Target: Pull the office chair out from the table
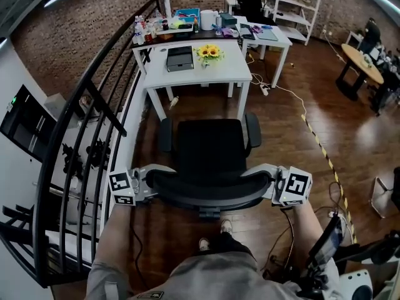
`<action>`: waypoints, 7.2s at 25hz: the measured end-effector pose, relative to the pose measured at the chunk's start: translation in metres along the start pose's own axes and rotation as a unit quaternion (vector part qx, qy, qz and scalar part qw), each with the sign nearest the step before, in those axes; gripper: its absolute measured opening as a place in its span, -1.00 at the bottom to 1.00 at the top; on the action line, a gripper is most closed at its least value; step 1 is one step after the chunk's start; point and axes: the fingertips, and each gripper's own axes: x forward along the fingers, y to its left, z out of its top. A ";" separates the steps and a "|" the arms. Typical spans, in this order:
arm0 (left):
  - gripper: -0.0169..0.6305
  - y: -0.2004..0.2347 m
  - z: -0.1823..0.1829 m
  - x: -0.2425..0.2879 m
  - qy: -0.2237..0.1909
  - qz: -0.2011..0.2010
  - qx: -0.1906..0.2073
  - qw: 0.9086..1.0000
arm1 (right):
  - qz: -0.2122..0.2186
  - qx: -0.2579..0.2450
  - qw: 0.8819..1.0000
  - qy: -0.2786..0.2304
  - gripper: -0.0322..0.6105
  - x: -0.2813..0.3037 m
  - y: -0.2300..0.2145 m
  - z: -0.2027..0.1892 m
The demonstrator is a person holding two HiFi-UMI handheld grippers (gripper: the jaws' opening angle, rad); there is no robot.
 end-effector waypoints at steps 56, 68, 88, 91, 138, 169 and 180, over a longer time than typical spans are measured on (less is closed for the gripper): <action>-0.28 -0.145 -0.040 -0.027 -0.089 0.209 -0.024 0.974 | -0.173 0.019 0.983 -0.054 -0.18 -0.077 0.090 -0.018; -0.95 -0.234 -0.058 -0.032 -0.105 0.141 -0.029 0.984 | -0.179 0.040 0.981 -0.068 -0.59 -0.004 0.203 -0.007; -0.95 -0.320 -0.079 -0.014 -0.105 0.041 -0.056 0.992 | -0.148 0.086 0.984 -0.043 -0.88 0.061 0.319 -0.009; -0.95 -0.330 -0.093 -0.009 -0.099 0.038 -0.065 0.992 | -0.131 0.087 0.987 -0.033 -0.88 0.070 0.331 -0.017; -0.95 -0.511 -0.146 0.090 -0.050 0.020 -0.112 0.992 | -0.004 0.108 0.994 0.003 -0.88 0.027 0.510 -0.066; -0.95 -0.527 -0.144 0.081 -0.059 0.023 -0.111 0.992 | -0.008 0.101 0.995 0.013 -0.89 0.030 0.523 -0.063; -0.95 -0.521 -0.145 0.084 -0.059 0.019 -0.109 0.992 | -0.005 0.095 0.995 0.015 -0.88 0.030 0.515 -0.064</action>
